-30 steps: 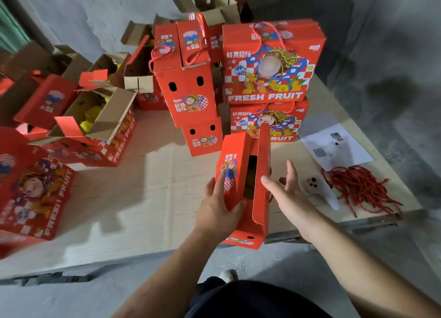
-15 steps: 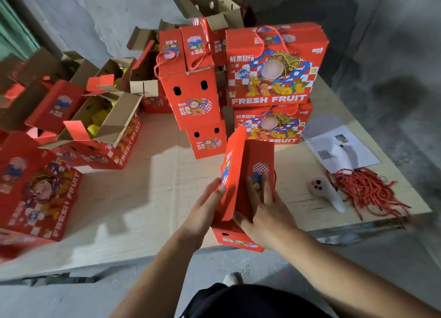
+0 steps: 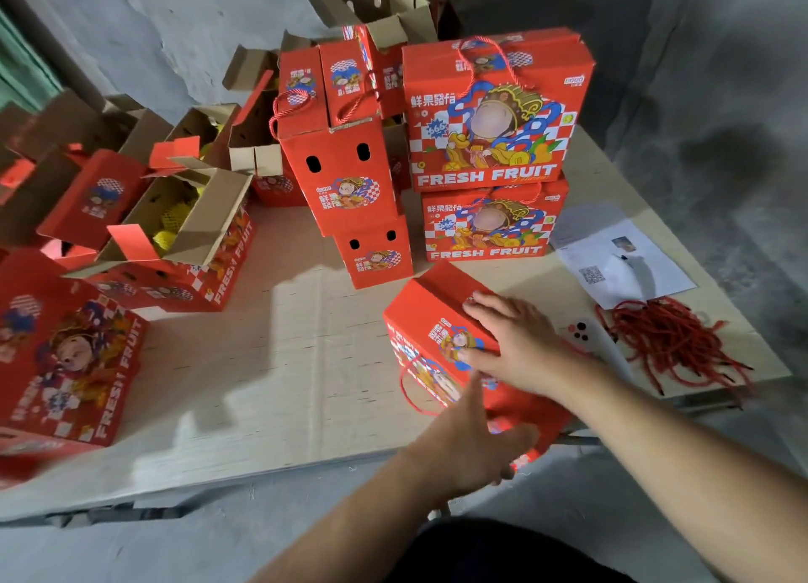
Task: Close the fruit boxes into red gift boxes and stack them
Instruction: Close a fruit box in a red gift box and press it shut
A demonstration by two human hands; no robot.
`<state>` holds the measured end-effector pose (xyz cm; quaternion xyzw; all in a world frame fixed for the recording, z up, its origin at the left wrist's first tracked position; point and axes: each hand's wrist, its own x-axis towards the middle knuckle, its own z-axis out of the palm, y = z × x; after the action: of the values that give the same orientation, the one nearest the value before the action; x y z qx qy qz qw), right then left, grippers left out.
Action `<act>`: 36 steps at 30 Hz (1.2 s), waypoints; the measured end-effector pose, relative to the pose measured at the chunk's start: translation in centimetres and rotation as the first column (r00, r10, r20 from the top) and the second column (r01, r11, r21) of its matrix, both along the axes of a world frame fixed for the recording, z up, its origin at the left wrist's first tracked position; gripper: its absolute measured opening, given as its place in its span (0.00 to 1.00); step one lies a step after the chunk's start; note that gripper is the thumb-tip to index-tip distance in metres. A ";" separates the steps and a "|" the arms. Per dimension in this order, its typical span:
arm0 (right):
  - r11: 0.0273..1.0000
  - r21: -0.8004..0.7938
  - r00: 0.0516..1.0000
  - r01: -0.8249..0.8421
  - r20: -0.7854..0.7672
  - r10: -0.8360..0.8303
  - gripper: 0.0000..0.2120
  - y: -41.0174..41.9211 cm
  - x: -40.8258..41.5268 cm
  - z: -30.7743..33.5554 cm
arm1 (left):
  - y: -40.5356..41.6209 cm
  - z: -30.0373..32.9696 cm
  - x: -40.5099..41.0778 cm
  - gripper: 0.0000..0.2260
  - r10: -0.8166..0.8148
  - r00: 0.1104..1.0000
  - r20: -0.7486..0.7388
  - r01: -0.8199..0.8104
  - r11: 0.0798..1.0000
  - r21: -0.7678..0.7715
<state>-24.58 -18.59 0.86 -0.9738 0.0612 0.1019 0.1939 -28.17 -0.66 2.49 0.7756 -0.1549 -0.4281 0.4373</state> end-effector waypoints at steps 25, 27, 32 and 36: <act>0.887 -0.456 0.995 -0.067 0.031 0.091 0.55 2.9 -2.9 -1.1 | 2.6 -4.1 11.0 0.52 -0.605 0.293 0.741 -0.004 0.774 0.633; 0.894 -0.443 0.995 -0.066 0.042 0.095 0.54 3.0 -3.0 -1.1 | 2.6 -4.4 10.9 0.54 -0.550 0.288 0.784 -0.018 0.815 0.579; 0.909 -0.403 0.994 -0.108 -0.043 0.099 0.55 2.7 -3.0 -0.9 | 3.1 -5.0 10.5 0.46 -0.437 0.131 0.890 0.021 0.898 0.438; 0.901 -0.418 0.990 -0.120 -0.117 0.078 0.57 3.2 -2.6 -0.9 | 3.3 -5.0 10.0 0.45 -0.388 0.181 0.904 -0.009 0.918 0.396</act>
<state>-27.18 -15.40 -0.04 -0.9884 0.0417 0.1431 -0.0307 -18.15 2.67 -2.55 0.9014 -0.4209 0.0850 0.0550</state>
